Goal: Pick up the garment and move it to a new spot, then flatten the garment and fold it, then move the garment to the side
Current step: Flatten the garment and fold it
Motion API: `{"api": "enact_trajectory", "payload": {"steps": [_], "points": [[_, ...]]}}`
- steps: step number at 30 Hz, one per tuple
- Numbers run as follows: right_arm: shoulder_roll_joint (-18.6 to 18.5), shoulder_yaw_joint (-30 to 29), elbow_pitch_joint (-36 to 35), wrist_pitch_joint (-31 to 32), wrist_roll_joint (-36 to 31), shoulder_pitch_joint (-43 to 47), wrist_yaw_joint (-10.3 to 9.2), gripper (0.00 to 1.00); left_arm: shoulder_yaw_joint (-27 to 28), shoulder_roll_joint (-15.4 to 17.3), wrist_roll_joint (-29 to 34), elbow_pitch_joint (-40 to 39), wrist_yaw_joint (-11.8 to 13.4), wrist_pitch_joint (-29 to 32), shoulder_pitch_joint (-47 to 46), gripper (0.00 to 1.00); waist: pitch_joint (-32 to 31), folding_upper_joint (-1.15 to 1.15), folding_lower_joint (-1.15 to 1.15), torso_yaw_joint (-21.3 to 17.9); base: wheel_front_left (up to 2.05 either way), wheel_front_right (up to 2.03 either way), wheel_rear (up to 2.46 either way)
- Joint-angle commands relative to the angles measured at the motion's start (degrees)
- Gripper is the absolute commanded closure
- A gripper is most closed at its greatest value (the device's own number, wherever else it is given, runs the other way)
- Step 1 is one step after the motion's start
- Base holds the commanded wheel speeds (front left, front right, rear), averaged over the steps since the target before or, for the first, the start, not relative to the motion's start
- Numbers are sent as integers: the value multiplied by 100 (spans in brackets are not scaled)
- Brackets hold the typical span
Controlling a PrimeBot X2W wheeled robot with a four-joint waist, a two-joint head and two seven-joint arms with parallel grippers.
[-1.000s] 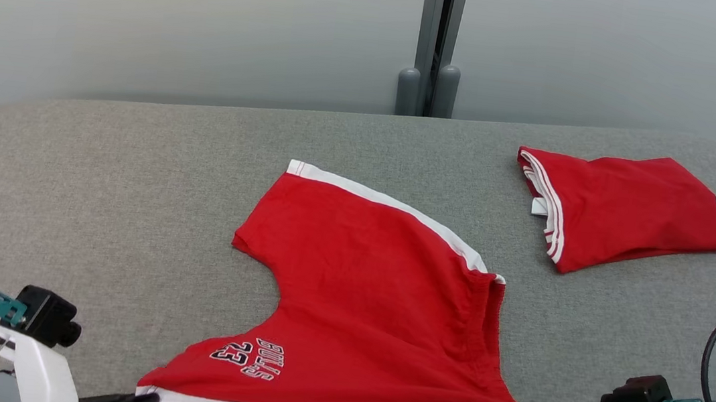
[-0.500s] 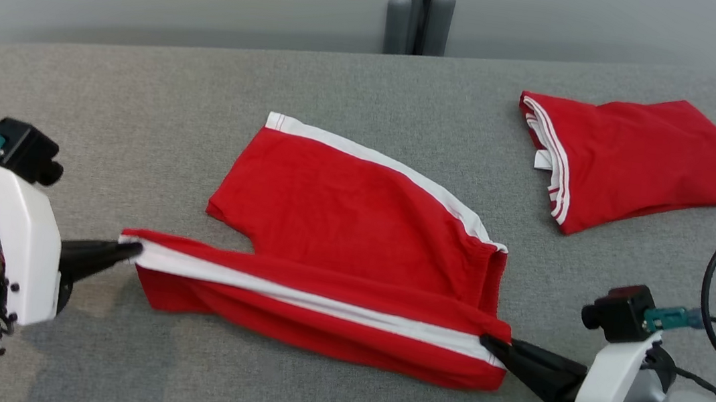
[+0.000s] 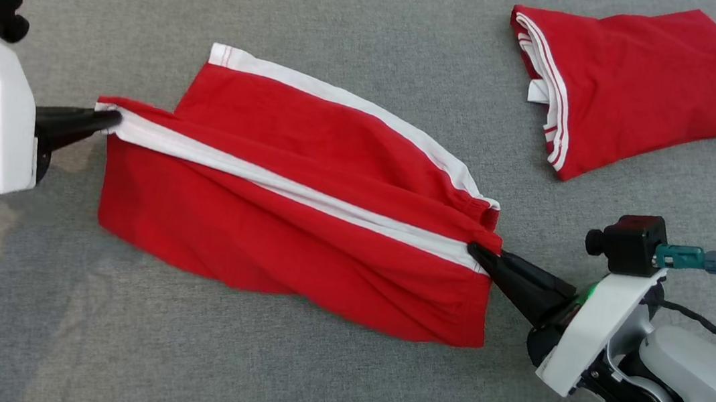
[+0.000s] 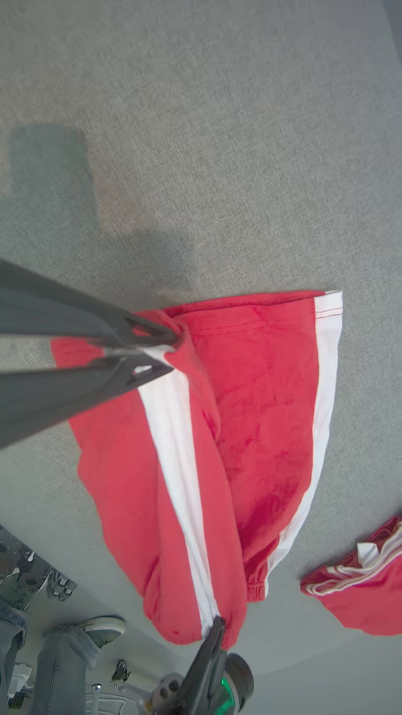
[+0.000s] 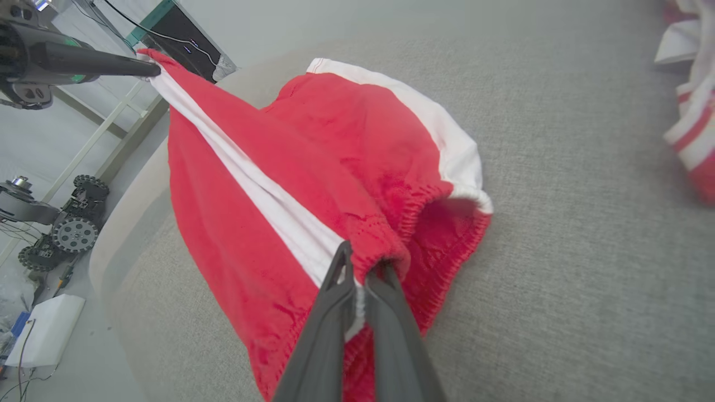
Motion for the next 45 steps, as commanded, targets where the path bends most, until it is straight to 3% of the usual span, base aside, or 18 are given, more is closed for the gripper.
{"api": "enact_trajectory", "payload": {"steps": [1,11,18,45], "points": [[17,-26,35,-46,-37,-97,2,100,39,-2,8,56,-27,26,-126,100,170,0,0,-107,0,0,0],[361,-182,7,-397,-189,-388,2,100,81,-479,229,729,-39,476,-1090,100,718,0,0,-312,0,0,0],[356,-301,-152,-560,-159,-464,2,100,130,-671,288,1093,-126,560,-1453,100,871,0,0,-448,0,0,0],[549,-637,-146,-825,-246,-530,1,100,158,-879,382,2292,-363,563,-1919,100,1333,0,0,-732,0,0,0]]}}
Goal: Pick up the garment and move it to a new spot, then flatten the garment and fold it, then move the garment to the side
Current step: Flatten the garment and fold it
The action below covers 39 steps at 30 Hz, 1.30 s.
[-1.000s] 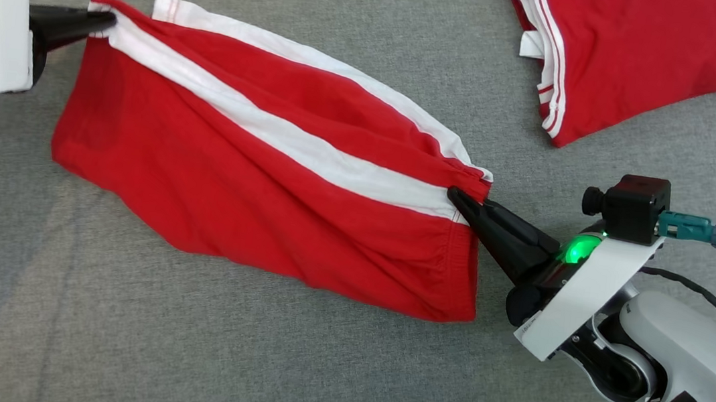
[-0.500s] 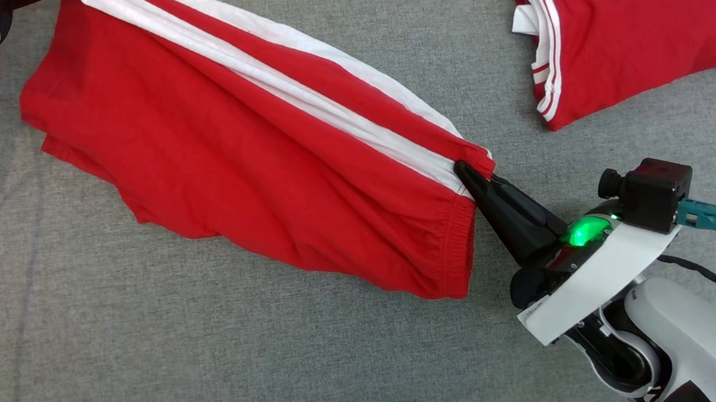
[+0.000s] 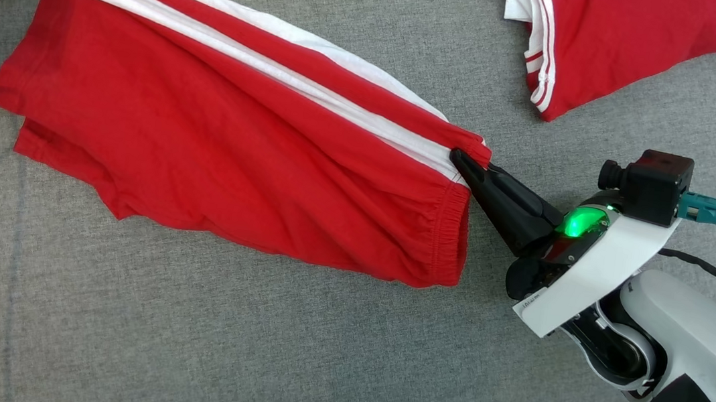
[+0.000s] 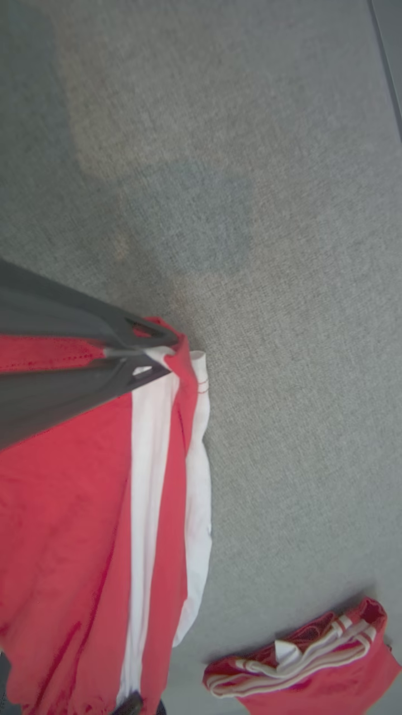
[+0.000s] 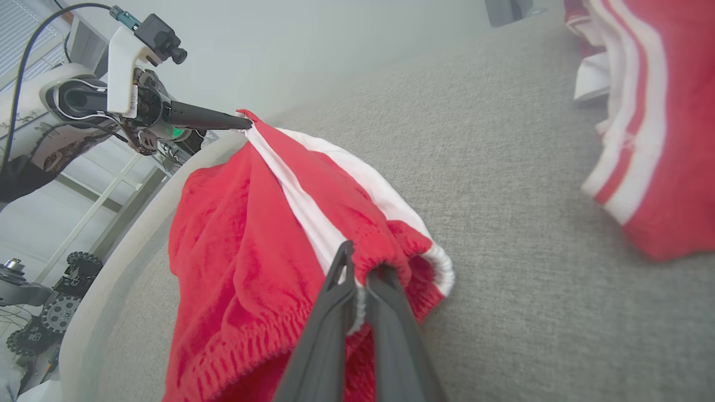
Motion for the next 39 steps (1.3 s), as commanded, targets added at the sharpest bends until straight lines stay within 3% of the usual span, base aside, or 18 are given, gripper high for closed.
{"api": "enact_trajectory", "payload": {"steps": [1,2,4,5,6,7,8,11,12,27,34,39], "points": [[-36,-31,5,-55,-25,-55,1,100,8,48,24,70,-21,5,-85,100,0,0,0,-3,0,0,0],[-26,-31,10,-57,-28,-60,2,100,-2,33,21,111,-29,15,-85,100,-4,0,0,-5,0,0,0],[-10,-29,18,-63,-41,-82,1,100,-11,-4,23,183,-31,-1,-90,64,-23,0,0,-4,0,0,0],[-4,-25,20,-63,-47,-89,2,100,-18,-30,25,204,-41,-16,-89,55,-38,0,0,0,0,0,0],[1,-20,27,-66,-53,-81,2,86,-26,-60,19,219,-52,-16,-84,31,-56,0,0,6,0,0,0],[11,-11,33,-66,-58,-72,2,58,-36,-95,9,230,-60,-13,-76,0,-77,0,0,12,0,0,0],[13,4,40,-63,-62,-69,2,50,-42,-126,-9,241,-64,-7,-70,0,-99,0,0,18,0,0,0],[11,53,69,-49,-52,-57,2,6,-66,-147,-74,260,-83,36,-1,0,-180,0,0,35,0,0,0],[11,67,81,-43,-41,-52,2,0,-72,-144,-76,264,-86,49,24,0,-209,0,0,38,0,0,0],[-226,148,387,83,288,293,2,0,-306,-69,-167,112,-98,0,642,0,-1025,0,0,52,0,0,0],[-328,6,357,30,366,436,2,0,-402,113,-327,107,-98,302,876,0,-1011,0,0,-95,0,0,0],[-373,-152,316,-14,368,562,2,0,-367,313,-422,272,35,397,1005,0,-890,0,0,-306,0,0,0]]}}
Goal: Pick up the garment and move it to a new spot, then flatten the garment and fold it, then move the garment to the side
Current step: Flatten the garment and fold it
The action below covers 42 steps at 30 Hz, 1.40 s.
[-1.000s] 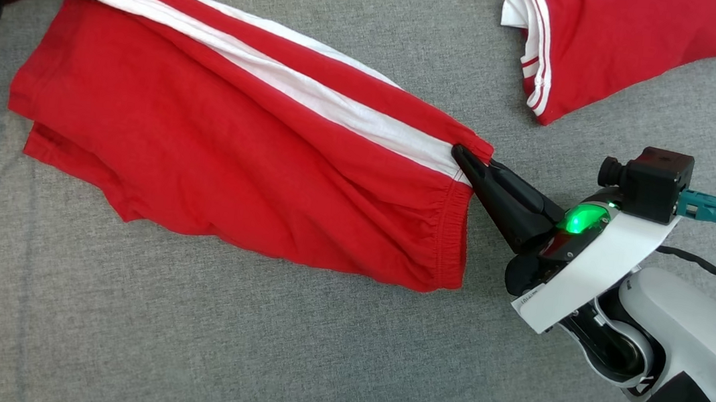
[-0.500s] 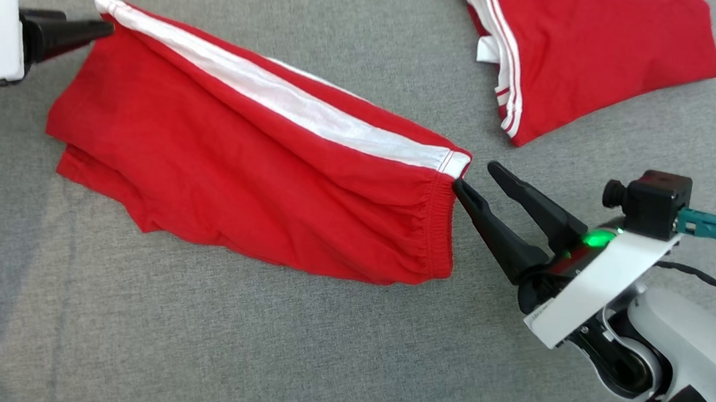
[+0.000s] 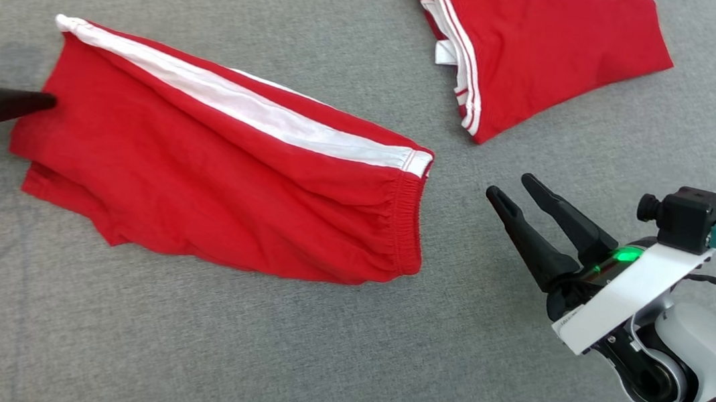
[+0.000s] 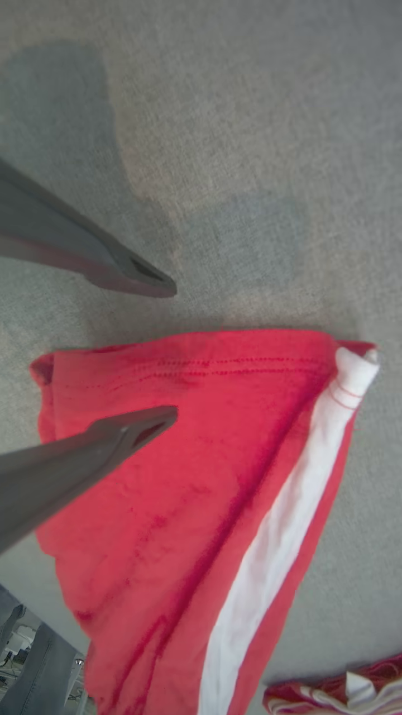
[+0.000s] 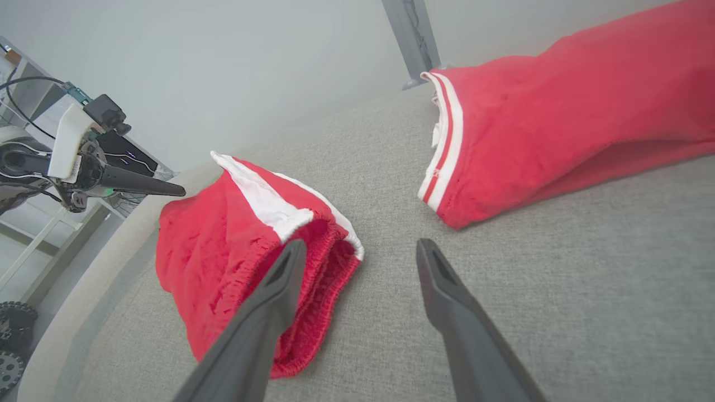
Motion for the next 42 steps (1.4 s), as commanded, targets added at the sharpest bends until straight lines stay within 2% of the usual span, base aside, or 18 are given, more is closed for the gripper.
{"api": "enact_trajectory", "payload": {"steps": [1,5,10,18,22,23,24,25,26,32,42], "points": [[-36,-30,12,-36,29,51,2,0,4,21,-27,33,24,9,43,0,58,0,0,-67,0,0,0],[-89,-174,-25,-67,-1,173,2,0,92,44,-333,124,83,243,193,0,117,0,0,-156,0,0,0],[-69,-296,-34,-72,-76,294,2,0,66,117,-418,146,232,463,244,0,137,0,0,-213,0,0,0],[-50,-405,-45,-31,-157,387,2,0,267,9,-1038,-349,151,900,386,0,200,0,0,-205,0,0,0],[7,-441,-25,-1,-206,397,2,0,259,76,-931,-514,228,822,344,0,219,0,0,-204,0,0,0],[23,-448,-22,15,-218,393,2,0,237,95,-874,-529,254,815,339,17,220,0,0,-207,0,0,0],[38,-456,-17,26,-221,392,2,0,221,107,-832,-540,290,786,337,66,218,0,0,-210,0,0,0],[53,-465,-15,39,-224,395,2,0,213,117,-805,-550,305,762,340,96,216,0,0,-212,0,0,0],[65,-471,-9,45,-231,404,2,0,213,122,-784,-560,312,748,350,100,212,0,0,-212,0,0,0],[82,-494,77,78,-253,488,2,0,241,80,-868,-594,265,692,474,100,25,0,0,-133,0,0,0],[-1,-474,128,259,-180,631,2,0,299,-185,-1176,-555,123,413,1019,100,-625,0,0,287,0,0,0]]}}
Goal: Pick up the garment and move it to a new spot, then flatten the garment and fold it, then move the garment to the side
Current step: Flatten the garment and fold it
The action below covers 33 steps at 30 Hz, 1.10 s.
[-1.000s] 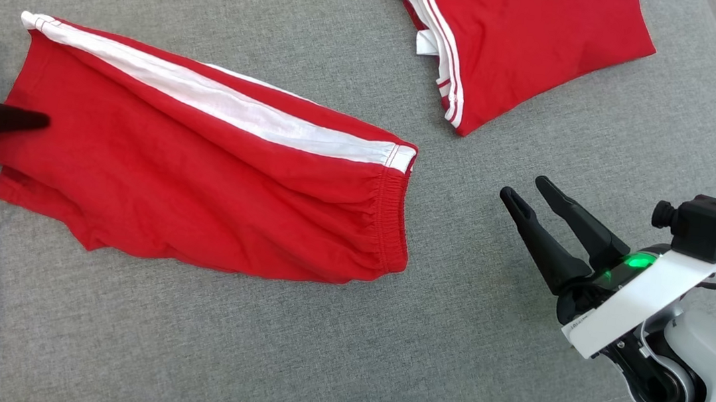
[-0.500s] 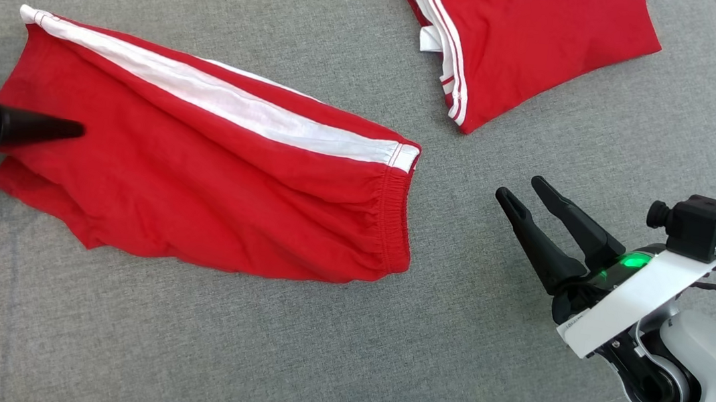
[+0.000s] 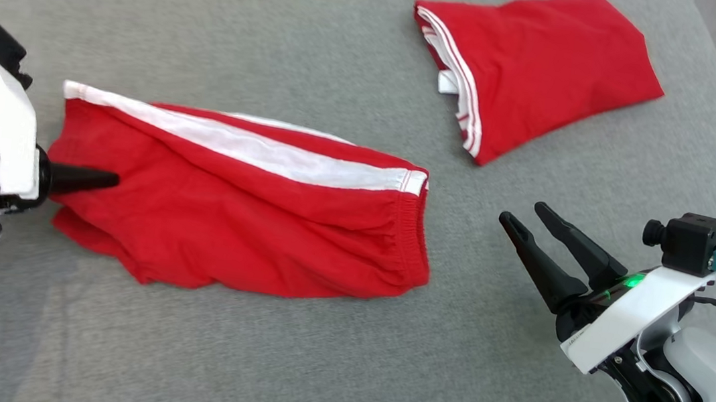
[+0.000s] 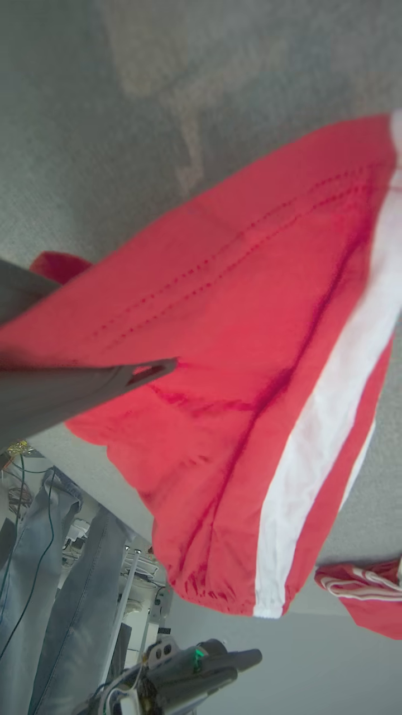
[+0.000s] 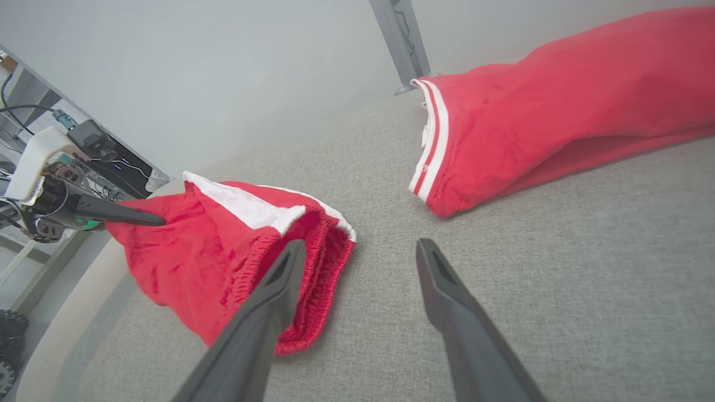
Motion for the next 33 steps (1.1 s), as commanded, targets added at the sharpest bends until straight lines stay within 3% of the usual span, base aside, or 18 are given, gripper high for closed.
{"api": "enact_trajectory", "payload": {"steps": [1,13,23,24,25,26,33], "points": [[-33,1,8,35,25,75,2,0,40,-7,-13,39,-52,-109,120,100,-213,0,0,203,0,0,0],[-251,-89,68,224,108,370,2,0,68,-206,-268,-160,-169,-681,1030,100,-772,0,0,909,0,0,0],[-355,-193,35,351,184,639,2,0,4,-230,-297,-163,-174,-932,1547,100,-1201,0,0,1150,0,0,0],[-364,-211,22,361,186,662,2,0,-11,-237,-273,-159,-162,-945,1574,96,-1217,0,0,1160,0,0,0],[-370,-210,12,378,187,694,2,0,-32,-246,-217,-150,-153,-965,1601,41,-1234,0,0,1166,0,0,0],[-376,-210,7,399,189,724,2,0,-54,-259,-183,-139,-145,-971,1622,0,-1251,0,0,1170,0,0,0],[-420,-276,-18,386,107,830,2,0,-211,-152,250,-38,-122,-1107,1496,0,-1375,0,0,1178,0,0,0]]}}
